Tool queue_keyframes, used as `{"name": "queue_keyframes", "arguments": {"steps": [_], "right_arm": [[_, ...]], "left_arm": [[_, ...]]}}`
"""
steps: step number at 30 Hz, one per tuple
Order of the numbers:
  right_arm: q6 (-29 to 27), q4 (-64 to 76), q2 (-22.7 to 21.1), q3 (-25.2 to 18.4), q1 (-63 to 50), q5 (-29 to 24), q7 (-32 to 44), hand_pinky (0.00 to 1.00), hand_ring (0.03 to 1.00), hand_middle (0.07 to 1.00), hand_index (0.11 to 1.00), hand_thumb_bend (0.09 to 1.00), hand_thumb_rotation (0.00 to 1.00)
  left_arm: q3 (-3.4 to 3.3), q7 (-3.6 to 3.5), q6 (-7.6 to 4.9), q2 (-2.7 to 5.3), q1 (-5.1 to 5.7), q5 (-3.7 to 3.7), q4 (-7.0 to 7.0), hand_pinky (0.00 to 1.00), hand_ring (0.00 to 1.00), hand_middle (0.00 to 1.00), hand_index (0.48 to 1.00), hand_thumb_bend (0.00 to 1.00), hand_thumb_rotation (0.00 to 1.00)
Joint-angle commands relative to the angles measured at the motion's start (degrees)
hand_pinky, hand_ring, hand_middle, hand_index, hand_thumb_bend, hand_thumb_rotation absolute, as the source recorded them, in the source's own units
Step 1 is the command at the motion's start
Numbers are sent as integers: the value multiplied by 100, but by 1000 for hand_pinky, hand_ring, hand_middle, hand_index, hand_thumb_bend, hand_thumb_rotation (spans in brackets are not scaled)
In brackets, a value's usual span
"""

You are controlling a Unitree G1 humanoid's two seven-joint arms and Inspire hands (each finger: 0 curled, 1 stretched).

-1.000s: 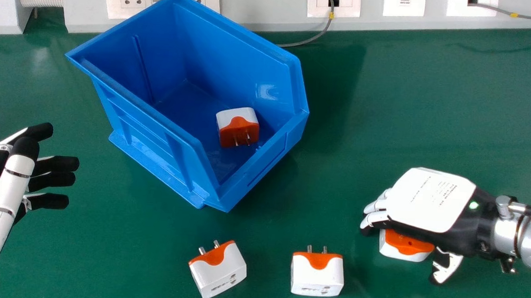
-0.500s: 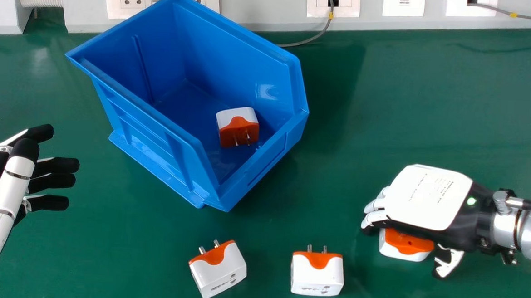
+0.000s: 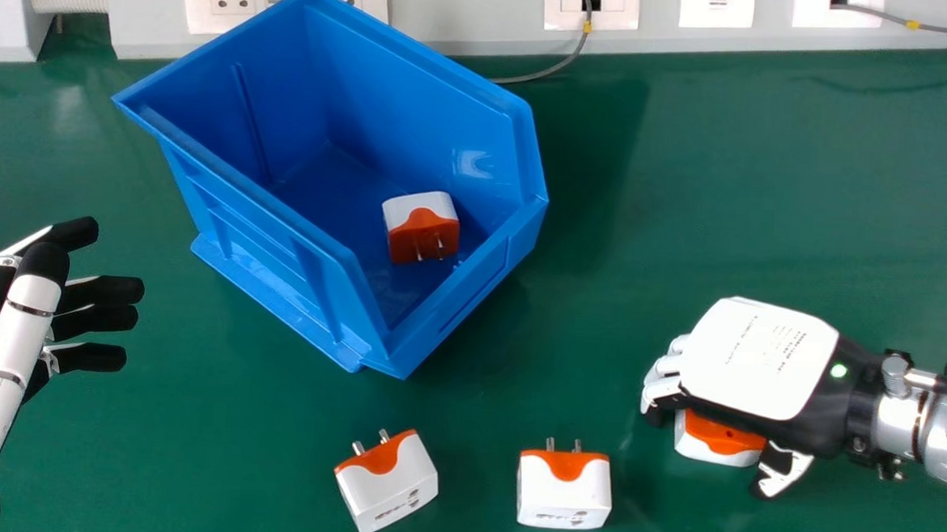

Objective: Pick all objects and put in blue box

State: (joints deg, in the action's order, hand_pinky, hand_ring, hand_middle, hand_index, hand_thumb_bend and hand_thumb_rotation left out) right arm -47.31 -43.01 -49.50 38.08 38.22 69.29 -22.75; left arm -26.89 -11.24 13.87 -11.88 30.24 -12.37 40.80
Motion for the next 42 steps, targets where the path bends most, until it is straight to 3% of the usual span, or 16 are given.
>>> {"name": "queue_keyframes", "arguments": {"steps": [1, 4, 11, 16, 19, 21, 25, 26, 31, 39, 42], "right_arm": [[79, 26, -42, -24, 44, -25, -191, 517, 605, 650, 574, 575, 32], [307, 109, -45, -25, -16, 33, -214, 458, 541, 596, 536, 549, 21], [541, 141, -29, 7, -6, 106, -302, 422, 495, 550, 510, 526, 10], [593, 109, -10, -63, -37, -78, -104, 405, 469, 524, 515, 517, 6], [673, 26, 12, -15, -41, 27, -354, 402, 457, 514, 515, 513, 5], [682, 18, 14, -3, -41, 44, -396, 296, 382, 493, 504, 517, 3], [652, -39, 28, 16, -15, 8, -456, 224, 288, 472, 494, 521, 2], [640, -53, 32, 1, -14, -36, -421, 199, 255, 413, 489, 519, 27], [642, -44, 32, -73, -68, -213, -292, 134, 181, 287, 479, 515, 78], [687, -195, 136, -53, -92, -283, -518, 88, 130, 204, 473, 509, 110], [754, -161, 152, -104, -150, -334, -524, 74, 115, 181, 471, 509, 118]], "left_arm": [[-73, 21, 3, -29, 38, -51, 173, 614, 688, 689, 825, 496, 887], [-67, 22, 18, -25, 34, -42, 177, 614, 689, 689, 825, 501, 885], [-86, 5, 32, -43, 11, -55, 148, 614, 689, 689, 825, 504, 882], [-129, -10, 44, -51, 20, -85, 154, 614, 688, 689, 824, 501, 881], [-149, -20, 59, -57, 20, -103, 168, 614, 688, 689, 824, 499, 880], [-159, -25, 61, -61, 21, -115, 174, 614, 688, 689, 824, 493, 879], [-185, -31, 67, -82, 43, -156, 195, 614, 687, 688, 824, 486, 878], [-189, -31, 70, -89, 45, -163, 198, 614, 687, 688, 824, 483, 878], [-201, -33, 91, -111, 48, -165, 221, 614, 687, 688, 824, 475, 875], [-208, -47, 114, -140, 47, -134, 235, 615, 686, 688, 824, 469, 870], [-223, -66, 85, -153, 32, -132, 179, 614, 685, 688, 823, 470, 868]]}}
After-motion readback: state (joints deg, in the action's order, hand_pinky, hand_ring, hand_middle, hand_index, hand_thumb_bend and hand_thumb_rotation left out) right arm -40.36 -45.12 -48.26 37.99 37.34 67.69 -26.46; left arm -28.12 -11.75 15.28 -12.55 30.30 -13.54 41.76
